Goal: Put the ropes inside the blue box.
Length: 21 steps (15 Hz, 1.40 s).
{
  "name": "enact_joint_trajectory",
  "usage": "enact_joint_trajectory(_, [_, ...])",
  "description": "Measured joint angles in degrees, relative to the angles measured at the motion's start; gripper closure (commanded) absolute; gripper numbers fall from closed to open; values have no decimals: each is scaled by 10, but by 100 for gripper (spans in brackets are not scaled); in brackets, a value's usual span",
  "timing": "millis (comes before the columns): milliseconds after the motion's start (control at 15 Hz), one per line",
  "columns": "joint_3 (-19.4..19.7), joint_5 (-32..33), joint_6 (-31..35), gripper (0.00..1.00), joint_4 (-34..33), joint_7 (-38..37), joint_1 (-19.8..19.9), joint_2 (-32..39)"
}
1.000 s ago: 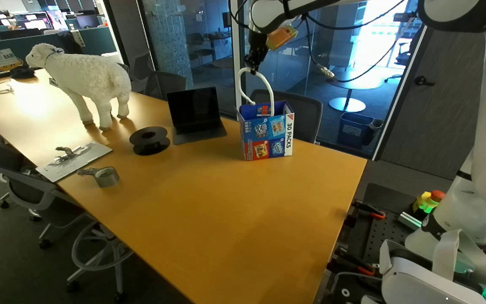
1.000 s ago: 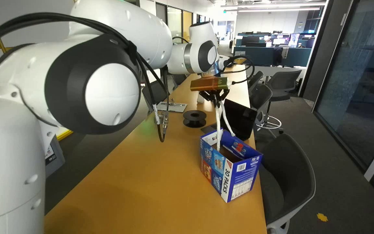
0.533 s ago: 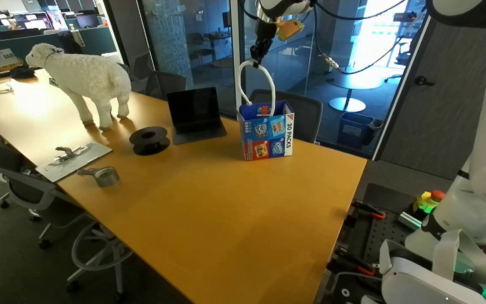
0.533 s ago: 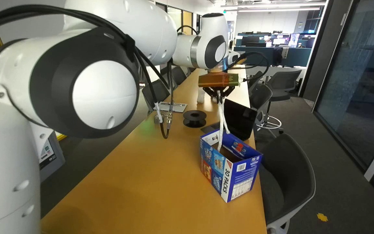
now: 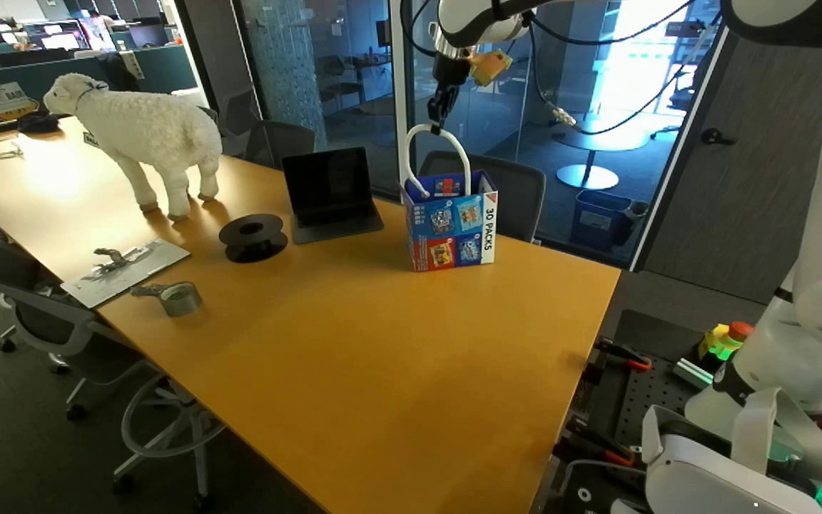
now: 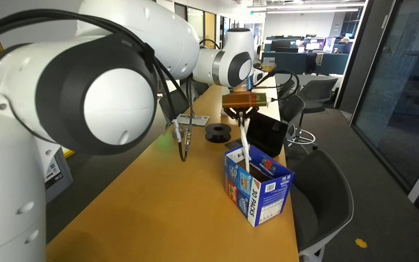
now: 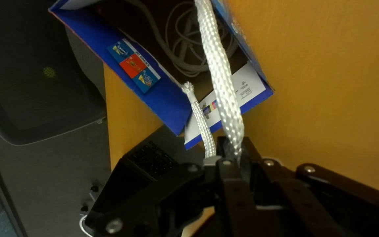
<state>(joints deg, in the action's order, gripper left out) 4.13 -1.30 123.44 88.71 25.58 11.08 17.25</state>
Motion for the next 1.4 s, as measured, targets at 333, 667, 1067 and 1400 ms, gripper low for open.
enact_joint_trajectory(333, [-9, 0, 0, 64, 25, 20, 0, 7])
enact_joint_trajectory(667, [-8, 10, -4, 34, 35, 22, 0, 9])
enact_joint_trajectory(1067, [0, 74, -46, 0, 61, 18, -1, -9])
enact_joint_trajectory(1400, [7, 153, -151, 0, 164, -41, -12, -118])
